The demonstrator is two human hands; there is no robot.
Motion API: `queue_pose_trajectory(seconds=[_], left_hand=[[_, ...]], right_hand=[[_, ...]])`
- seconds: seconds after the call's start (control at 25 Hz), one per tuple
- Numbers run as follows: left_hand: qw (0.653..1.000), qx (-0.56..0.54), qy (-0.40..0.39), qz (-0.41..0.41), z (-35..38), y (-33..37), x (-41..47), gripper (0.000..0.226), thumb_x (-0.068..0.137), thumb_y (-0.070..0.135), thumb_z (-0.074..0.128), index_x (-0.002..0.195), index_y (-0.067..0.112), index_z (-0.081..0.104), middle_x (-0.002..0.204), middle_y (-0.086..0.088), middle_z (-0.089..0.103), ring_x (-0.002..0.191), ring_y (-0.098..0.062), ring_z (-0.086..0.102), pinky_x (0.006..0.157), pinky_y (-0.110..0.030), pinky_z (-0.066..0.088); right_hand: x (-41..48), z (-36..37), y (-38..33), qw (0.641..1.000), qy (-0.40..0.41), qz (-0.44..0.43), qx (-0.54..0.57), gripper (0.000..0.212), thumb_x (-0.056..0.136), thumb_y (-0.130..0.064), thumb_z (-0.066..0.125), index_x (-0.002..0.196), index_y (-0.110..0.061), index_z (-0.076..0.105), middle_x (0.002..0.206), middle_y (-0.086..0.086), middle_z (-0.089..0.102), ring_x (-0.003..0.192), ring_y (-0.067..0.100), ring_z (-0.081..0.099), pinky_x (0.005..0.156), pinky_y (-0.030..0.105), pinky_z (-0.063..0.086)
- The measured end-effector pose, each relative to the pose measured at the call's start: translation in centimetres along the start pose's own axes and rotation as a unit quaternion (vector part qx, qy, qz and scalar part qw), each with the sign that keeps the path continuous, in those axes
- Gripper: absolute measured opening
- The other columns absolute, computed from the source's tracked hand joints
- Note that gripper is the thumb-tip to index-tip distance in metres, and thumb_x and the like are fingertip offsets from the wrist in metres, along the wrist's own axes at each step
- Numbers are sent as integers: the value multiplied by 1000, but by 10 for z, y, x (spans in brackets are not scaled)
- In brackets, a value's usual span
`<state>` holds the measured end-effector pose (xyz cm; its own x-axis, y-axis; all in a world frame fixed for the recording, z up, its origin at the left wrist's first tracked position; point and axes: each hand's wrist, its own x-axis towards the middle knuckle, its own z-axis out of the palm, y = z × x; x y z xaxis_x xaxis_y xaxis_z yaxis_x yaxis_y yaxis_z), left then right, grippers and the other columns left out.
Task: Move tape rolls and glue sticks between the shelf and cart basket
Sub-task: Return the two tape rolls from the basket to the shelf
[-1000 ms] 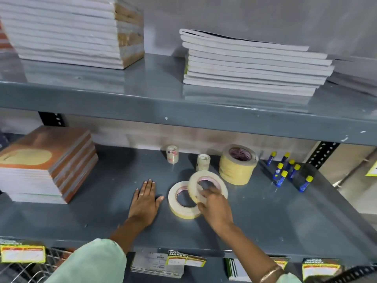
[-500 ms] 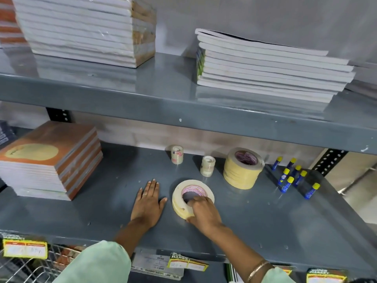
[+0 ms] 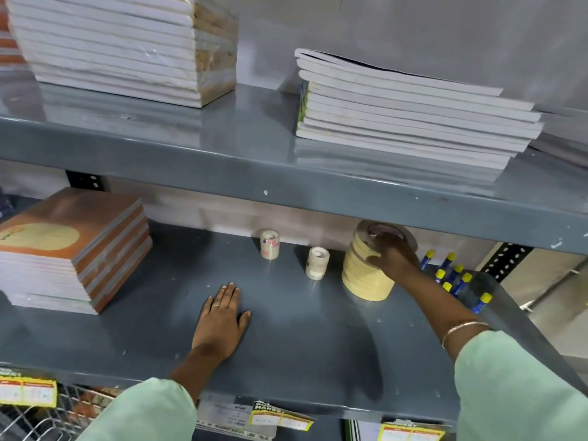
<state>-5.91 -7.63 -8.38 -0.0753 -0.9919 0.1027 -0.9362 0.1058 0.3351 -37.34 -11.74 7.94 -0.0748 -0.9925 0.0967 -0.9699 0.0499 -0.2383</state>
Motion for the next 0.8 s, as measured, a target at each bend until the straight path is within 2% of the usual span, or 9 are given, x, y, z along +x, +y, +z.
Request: queue_pose_trajectory(seconds=[0.16, 0.24, 0.36, 0.4, 0.48, 0.56, 0.64, 0.8], left_hand=[[1000, -6, 15, -4, 1, -1, 1, 80, 79, 56, 8, 145, 13, 19, 157, -3, 19, 146, -16, 13, 121, -35, 10], [1000, -4, 10, 0, 0, -1, 2, 73, 85, 54, 15, 145, 13, 18, 158, -4, 18, 146, -16, 12, 121, -35, 9], [993, -111, 32, -21, -13, 0, -8, 67, 88, 48, 32, 142, 8, 28, 153, -11, 28, 144, -22, 22, 120, -34, 15], [986, -154, 57, -38, -21, -1, -15, 69, 84, 49, 32, 138, 7, 35, 150, -13, 35, 140, -26, 29, 118, -32, 19], [966, -210, 123, -83, -40, -17, -43, 60, 84, 41, 35, 131, 6, 45, 141, -15, 45, 131, -29, 41, 113, -26, 25], [957, -199, 172, -119, -55, -44, -78, 49, 86, 32, 37, 125, 6, 49, 134, -15, 49, 124, -25, 44, 108, -24, 26], [949, -168, 209, -167, -68, -83, -124, 45, 85, 29, 36, 121, 5, 49, 130, -16, 49, 121, -23, 42, 105, -25, 28], [916, -119, 202, -325, -60, -171, -234, 33, 88, 19, 49, 118, 5, 52, 124, -16, 51, 114, -31, 52, 98, -33, 41]], right_hand=[[7, 2, 7, 998, -51, 16, -35, 61, 84, -22, 66, 137, -4, 40, 142, 17, 46, 130, 33, 43, 109, 38, 37], [6, 1, 5, 998, -49, 28, -36, 63, 82, -26, 69, 135, -5, 42, 140, 17, 49, 127, 34, 46, 106, 38, 40], [-1, 1, -25, 995, 37, -22, -89, 58, 81, -32, 68, 128, -3, 49, 128, 23, 54, 119, 39, 49, 98, 43, 44], [-6, 0, -44, 993, 78, -52, -73, 53, 82, -29, 66, 126, -3, 51, 125, 24, 56, 116, 40, 50, 95, 44, 45], [-21, 9, -103, 982, 106, -150, 33, 40, 83, -19, 66, 119, -6, 57, 117, 20, 61, 111, 38, 54, 89, 42, 47], [-43, 29, -171, 955, 68, -253, 139, 26, 81, -9, 67, 107, -6, 64, 105, 17, 65, 99, 34, 61, 86, 39, 49], [-71, 66, -241, 919, -9, -336, 207, 19, 79, -5, 68, 98, -6, 67, 97, 15, 67, 88, 32, 64, 83, 38, 51], [-148, 164, -360, 838, -185, -461, 226, 20, 77, -5, 67, 96, -8, 67, 97, 15, 66, 89, 33, 64, 81, 45, 54]])
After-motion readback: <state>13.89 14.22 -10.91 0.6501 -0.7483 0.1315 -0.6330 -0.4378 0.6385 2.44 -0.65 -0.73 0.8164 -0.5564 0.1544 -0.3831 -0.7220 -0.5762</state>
